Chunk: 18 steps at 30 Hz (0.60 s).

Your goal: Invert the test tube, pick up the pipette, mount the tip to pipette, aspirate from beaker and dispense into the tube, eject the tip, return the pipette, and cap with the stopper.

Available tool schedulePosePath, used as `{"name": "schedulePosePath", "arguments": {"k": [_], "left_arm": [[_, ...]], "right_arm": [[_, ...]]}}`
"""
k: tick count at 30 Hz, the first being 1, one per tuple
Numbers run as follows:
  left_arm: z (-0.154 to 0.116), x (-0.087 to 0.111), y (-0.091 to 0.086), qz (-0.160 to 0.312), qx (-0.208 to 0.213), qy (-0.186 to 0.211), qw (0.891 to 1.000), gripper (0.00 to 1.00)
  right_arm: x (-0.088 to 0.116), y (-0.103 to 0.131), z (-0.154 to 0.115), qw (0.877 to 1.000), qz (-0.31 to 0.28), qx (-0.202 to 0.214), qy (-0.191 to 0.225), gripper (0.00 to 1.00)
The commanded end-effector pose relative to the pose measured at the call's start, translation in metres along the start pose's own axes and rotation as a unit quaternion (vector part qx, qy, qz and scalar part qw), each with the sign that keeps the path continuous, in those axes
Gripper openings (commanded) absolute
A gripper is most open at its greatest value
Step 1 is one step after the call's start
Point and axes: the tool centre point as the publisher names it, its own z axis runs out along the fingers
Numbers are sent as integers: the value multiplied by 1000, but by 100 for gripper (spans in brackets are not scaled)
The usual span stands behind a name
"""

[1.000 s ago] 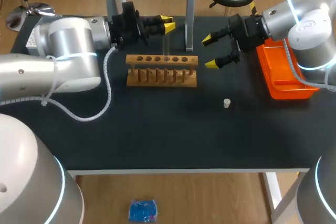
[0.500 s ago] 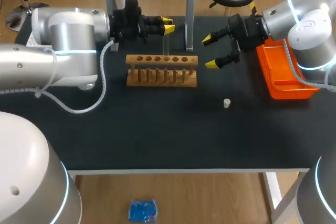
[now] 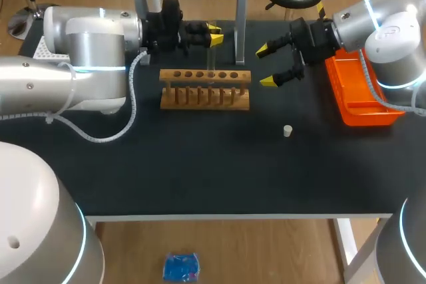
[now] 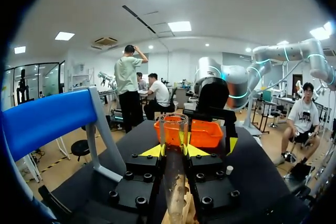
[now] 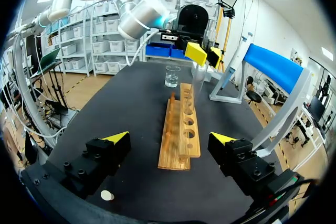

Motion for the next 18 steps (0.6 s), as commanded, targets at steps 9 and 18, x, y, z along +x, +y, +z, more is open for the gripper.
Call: {"name": "schedulePosePath", "arguments": {"k": [9, 18], "left_arm": [[-3, -1, 11, -8, 2, -7, 1000, 0], [-7, 0, 18, -19, 7, -19, 1000, 0]], "right_arm": [[0, 1, -2, 1000, 0, 2, 1, 100], [0, 1, -2, 1000, 0, 2, 1, 100]]}}
